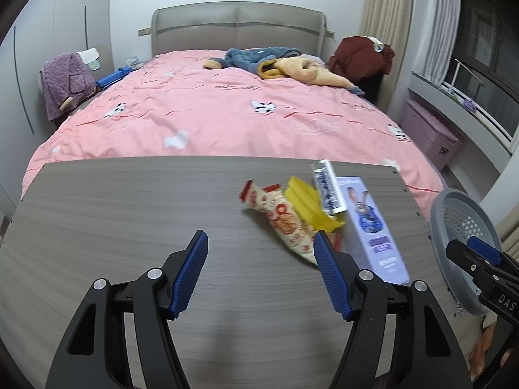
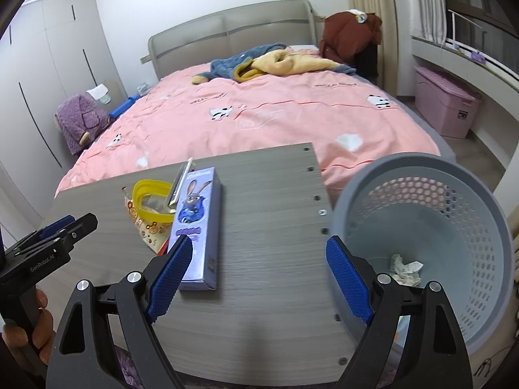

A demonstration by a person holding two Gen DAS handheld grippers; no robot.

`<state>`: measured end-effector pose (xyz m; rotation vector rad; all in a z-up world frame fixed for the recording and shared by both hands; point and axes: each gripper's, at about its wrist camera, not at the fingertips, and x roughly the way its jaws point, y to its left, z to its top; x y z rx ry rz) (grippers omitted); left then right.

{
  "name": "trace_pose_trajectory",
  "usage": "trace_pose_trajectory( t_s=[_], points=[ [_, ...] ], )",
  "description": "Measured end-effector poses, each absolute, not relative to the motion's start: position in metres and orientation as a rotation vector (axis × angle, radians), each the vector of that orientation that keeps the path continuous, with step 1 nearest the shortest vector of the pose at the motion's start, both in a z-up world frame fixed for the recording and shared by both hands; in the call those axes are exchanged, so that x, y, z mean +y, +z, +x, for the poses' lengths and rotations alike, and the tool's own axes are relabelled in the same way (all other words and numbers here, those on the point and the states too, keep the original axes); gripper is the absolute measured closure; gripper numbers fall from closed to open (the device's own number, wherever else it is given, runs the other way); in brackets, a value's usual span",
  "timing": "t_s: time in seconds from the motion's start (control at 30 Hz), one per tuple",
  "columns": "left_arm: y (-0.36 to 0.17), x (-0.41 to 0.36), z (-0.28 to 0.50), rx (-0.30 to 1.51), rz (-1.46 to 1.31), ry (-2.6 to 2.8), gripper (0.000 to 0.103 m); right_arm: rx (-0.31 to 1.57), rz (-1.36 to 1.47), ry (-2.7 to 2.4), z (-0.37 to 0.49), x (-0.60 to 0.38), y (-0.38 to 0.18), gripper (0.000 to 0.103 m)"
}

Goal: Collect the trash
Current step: 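Move both grippers back to the table toward the purple box, then grasp the purple Zootopia toothpaste box with the right gripper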

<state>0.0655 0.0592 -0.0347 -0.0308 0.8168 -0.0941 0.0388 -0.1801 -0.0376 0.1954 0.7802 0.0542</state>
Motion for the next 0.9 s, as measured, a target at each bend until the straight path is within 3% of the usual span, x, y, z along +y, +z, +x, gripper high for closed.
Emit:
trace_pose_trajectory(
  t_s=[0.9],
  points=[
    [-0.063, 0.089, 0.085, 0.858, -0.069, -0.048, 0.038, 0.922, 0.069, 0.102, 0.115, -0.11, -0.082, 0.02]
  ],
)
